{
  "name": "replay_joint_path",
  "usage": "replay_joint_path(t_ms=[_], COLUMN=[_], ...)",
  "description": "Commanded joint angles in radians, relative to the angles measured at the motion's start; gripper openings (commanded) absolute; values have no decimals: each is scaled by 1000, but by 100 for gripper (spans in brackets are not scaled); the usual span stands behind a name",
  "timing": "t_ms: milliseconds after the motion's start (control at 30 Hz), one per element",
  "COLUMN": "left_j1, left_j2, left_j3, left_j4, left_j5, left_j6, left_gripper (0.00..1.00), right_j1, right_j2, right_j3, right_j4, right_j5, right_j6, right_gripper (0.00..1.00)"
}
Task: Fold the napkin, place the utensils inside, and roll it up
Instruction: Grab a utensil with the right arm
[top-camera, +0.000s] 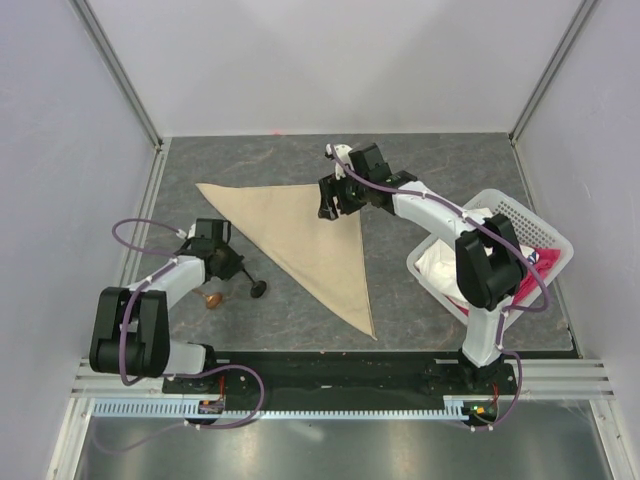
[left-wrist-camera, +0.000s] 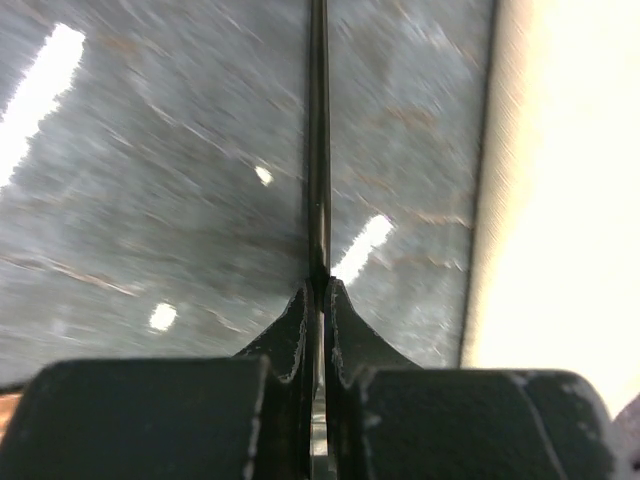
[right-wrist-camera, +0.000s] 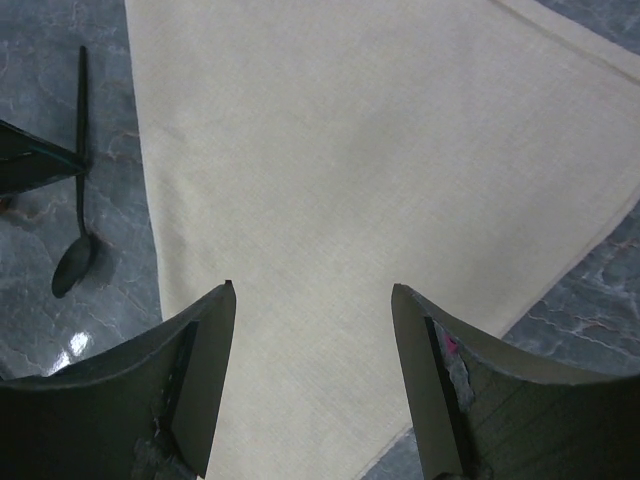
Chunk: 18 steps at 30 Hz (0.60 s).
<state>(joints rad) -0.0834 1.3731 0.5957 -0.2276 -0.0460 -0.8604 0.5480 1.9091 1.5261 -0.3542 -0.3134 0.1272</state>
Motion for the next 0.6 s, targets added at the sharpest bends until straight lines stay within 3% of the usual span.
replay_joint_path(t_ms=[0, 133, 200, 300, 333, 433, 567], left_j1=[-65, -102, -113, -113, -113, -113, -113], left_j2=[0, -23, -34, -65, -72, -107, -172], left_j3=[-59, -56, -59, -63, -63, -57, -22], left_j4=[8, 8, 8, 5, 7, 5, -25], left_j5=[3, 3, 14, 18, 18, 23, 5], left_j6=[-107, -118, -114, -88, -78, -36, 29], left_gripper=[2, 2, 7, 24, 38, 60, 78], right_j1=[32, 56, 72, 89, 95, 112, 133], right_j2=[-67, -68, -65, -59, -58, -58, -65], right_j3=[-17, -18, -14, -11, -9, -7, 8], right_j4=[11, 12, 12, 9, 9, -6, -31], right_j5=[8, 4, 0, -1, -1, 0, 11], right_j6=[3, 6, 9, 11, 14, 18, 19], right_gripper=[72, 72, 72, 72, 72, 73, 72])
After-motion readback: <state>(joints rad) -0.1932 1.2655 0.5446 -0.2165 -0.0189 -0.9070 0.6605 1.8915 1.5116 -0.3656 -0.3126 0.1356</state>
